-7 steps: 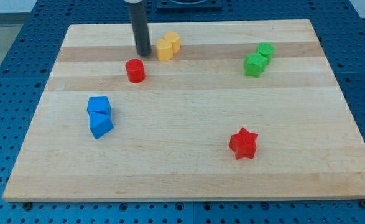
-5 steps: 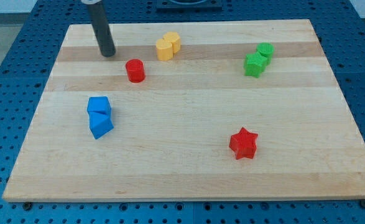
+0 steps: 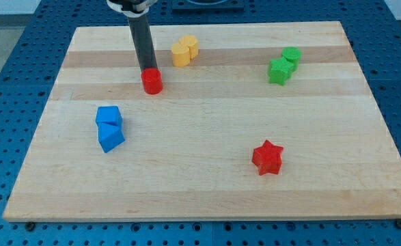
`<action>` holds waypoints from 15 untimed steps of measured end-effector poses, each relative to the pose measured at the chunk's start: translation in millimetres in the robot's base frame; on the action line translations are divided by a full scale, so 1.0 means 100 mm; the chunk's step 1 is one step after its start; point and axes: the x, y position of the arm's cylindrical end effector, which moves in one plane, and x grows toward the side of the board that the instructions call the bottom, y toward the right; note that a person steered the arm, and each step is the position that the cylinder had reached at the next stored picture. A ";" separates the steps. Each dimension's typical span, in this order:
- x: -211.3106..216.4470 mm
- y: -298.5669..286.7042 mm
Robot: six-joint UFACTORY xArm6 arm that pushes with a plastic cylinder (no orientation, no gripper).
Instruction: Push the red circle to the red star
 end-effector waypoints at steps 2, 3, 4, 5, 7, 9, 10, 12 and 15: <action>0.08 -0.05; 0.21 -0.08; 0.32 -0.19; 0.43 -0.19; 0.67 -0.15; 0.86 0.13; 0.86 0.38; 0.86 0.77; 0.90 0.86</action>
